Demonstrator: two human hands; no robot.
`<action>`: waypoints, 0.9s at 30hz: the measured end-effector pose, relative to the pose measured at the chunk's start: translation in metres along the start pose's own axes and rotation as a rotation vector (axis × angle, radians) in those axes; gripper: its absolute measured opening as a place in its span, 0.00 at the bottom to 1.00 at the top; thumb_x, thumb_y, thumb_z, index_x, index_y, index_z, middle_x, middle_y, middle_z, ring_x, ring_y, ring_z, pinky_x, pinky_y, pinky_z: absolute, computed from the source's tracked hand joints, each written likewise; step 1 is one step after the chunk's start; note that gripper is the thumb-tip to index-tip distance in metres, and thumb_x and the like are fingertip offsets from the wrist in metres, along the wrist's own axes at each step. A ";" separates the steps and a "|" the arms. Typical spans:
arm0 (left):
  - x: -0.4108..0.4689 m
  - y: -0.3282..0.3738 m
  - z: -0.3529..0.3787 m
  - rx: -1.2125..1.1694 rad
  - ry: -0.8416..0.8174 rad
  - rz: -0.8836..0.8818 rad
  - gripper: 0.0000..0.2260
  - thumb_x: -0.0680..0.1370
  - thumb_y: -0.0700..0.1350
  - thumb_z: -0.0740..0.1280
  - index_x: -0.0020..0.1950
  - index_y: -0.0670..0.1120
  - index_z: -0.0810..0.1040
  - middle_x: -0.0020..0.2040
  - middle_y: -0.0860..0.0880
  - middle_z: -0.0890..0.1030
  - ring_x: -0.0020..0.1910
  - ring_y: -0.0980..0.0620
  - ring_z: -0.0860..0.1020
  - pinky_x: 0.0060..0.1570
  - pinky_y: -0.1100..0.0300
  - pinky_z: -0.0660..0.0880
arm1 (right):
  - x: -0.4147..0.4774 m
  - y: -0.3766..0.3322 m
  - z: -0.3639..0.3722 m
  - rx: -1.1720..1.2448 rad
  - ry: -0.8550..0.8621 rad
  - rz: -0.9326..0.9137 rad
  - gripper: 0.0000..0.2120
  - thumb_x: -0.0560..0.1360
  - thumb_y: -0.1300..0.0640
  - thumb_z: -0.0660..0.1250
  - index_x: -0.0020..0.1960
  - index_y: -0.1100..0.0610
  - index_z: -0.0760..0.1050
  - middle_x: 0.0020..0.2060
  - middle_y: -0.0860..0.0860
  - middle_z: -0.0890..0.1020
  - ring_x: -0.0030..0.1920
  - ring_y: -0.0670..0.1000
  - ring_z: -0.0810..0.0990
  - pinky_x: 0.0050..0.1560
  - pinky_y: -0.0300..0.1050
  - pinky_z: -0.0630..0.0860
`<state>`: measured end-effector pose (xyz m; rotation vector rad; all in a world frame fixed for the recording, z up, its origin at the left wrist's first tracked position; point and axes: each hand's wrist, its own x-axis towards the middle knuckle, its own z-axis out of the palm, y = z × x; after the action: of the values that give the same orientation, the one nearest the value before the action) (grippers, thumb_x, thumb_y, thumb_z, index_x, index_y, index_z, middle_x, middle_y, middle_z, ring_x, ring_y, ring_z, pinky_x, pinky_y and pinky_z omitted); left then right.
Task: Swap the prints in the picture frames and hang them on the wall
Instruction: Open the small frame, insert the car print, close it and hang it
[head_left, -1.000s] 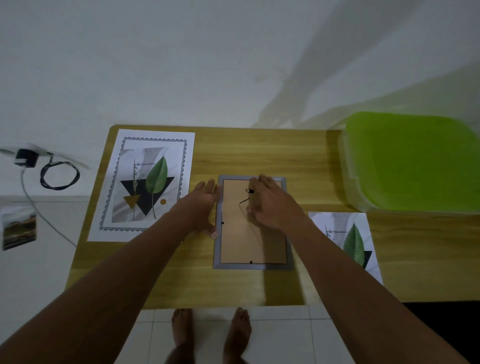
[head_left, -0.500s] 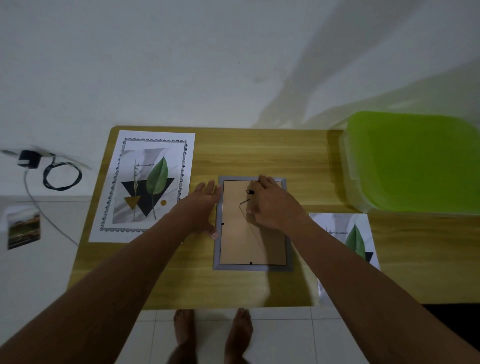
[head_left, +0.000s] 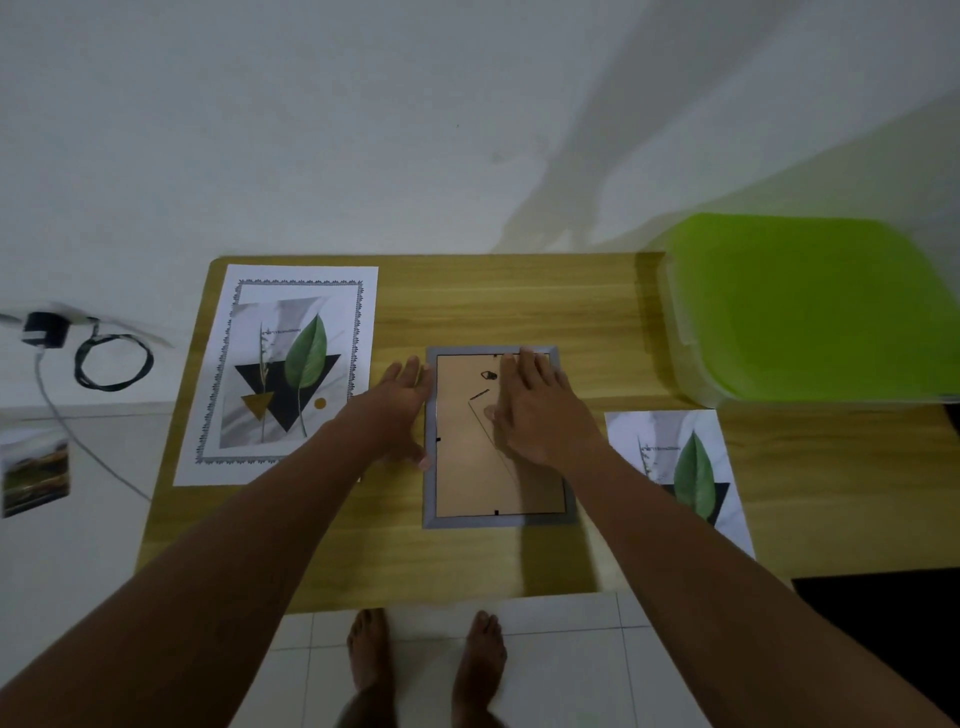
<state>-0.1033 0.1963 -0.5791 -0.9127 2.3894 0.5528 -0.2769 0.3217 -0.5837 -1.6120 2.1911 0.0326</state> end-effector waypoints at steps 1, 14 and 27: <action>0.000 0.000 0.001 0.006 -0.005 -0.005 0.55 0.70 0.52 0.76 0.78 0.45 0.36 0.79 0.45 0.36 0.78 0.44 0.37 0.76 0.43 0.52 | -0.009 0.000 0.005 0.043 0.040 0.043 0.34 0.83 0.43 0.51 0.80 0.60 0.44 0.79 0.62 0.49 0.79 0.60 0.46 0.77 0.60 0.50; -0.003 -0.002 0.007 -0.030 -0.005 0.001 0.54 0.72 0.51 0.75 0.78 0.46 0.34 0.78 0.46 0.34 0.77 0.45 0.36 0.76 0.42 0.52 | -0.067 -0.013 0.039 0.339 0.253 0.379 0.24 0.81 0.46 0.59 0.69 0.61 0.65 0.70 0.59 0.69 0.65 0.60 0.73 0.53 0.54 0.78; -0.003 -0.001 0.006 -0.042 -0.005 0.001 0.55 0.70 0.52 0.76 0.79 0.46 0.35 0.79 0.45 0.35 0.78 0.45 0.37 0.75 0.45 0.51 | -0.089 -0.015 0.058 0.472 0.284 0.417 0.32 0.80 0.42 0.59 0.76 0.58 0.57 0.76 0.57 0.63 0.74 0.60 0.64 0.66 0.59 0.72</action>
<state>-0.0986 0.2001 -0.5818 -0.9271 2.3816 0.6072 -0.2232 0.4128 -0.6026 -0.9345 2.4669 -0.5789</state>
